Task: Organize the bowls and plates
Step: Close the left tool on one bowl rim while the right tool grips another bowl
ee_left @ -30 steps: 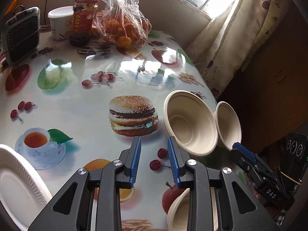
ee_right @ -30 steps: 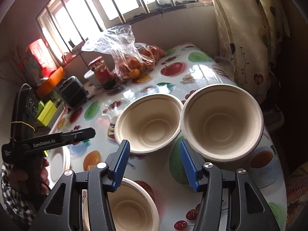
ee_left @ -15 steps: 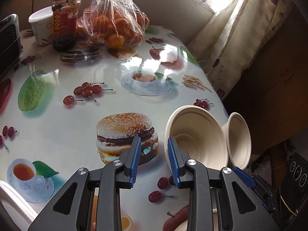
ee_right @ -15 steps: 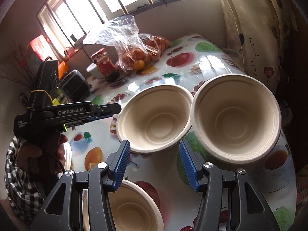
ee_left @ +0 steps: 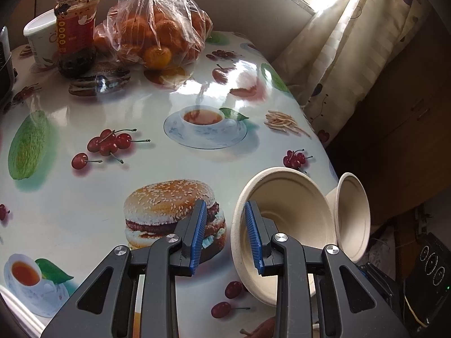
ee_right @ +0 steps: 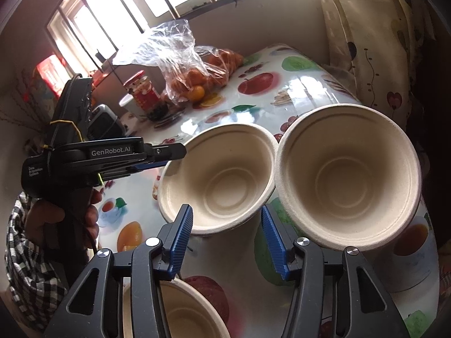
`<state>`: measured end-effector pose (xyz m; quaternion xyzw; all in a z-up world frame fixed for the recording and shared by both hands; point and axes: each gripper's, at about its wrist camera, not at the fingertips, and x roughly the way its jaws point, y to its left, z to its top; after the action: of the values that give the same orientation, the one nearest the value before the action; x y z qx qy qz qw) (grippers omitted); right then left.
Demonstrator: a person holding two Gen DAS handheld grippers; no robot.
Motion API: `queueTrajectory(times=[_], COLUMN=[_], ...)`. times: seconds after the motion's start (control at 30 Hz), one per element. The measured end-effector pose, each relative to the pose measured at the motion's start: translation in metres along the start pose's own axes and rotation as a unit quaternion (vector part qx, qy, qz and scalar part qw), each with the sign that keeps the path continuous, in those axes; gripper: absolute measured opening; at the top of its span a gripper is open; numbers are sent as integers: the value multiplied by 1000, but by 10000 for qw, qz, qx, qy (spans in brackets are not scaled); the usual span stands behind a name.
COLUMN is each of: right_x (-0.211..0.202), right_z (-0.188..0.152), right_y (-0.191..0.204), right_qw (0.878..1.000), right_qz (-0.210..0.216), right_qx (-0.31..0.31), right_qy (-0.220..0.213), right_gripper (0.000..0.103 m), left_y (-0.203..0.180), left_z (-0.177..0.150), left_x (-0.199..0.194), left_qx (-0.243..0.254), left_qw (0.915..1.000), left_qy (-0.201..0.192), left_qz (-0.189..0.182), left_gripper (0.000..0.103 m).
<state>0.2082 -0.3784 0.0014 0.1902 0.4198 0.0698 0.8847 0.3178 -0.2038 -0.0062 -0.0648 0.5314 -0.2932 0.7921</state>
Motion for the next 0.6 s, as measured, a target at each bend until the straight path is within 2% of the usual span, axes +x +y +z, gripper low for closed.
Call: queueTrajectory(times=[0.13, 0.23, 0.33, 0.6], right_x=[2, 4, 4, 5], right_z=[1, 1, 2, 2], right_y=[-2, -3, -2, -4], right_qw=[10000, 10000, 10000, 9999], right_qz=[-5, 12, 17, 13], right_qx=[47, 63, 63, 107], right_qy=[-7, 10, -11, -19], right_gripper=[41, 34, 31, 29], left_y=[-3, -3, -3, -3], left_z=[0, 0, 0, -1], left_x=[1, 1, 0, -2], left_qx=[53, 68, 70, 70], left_qw=[10000, 10000, 9999, 9999], left_qy=[14, -11, -25, -41], left_qz=[-26, -58, -80, -125], left_gripper=[29, 22, 16, 15])
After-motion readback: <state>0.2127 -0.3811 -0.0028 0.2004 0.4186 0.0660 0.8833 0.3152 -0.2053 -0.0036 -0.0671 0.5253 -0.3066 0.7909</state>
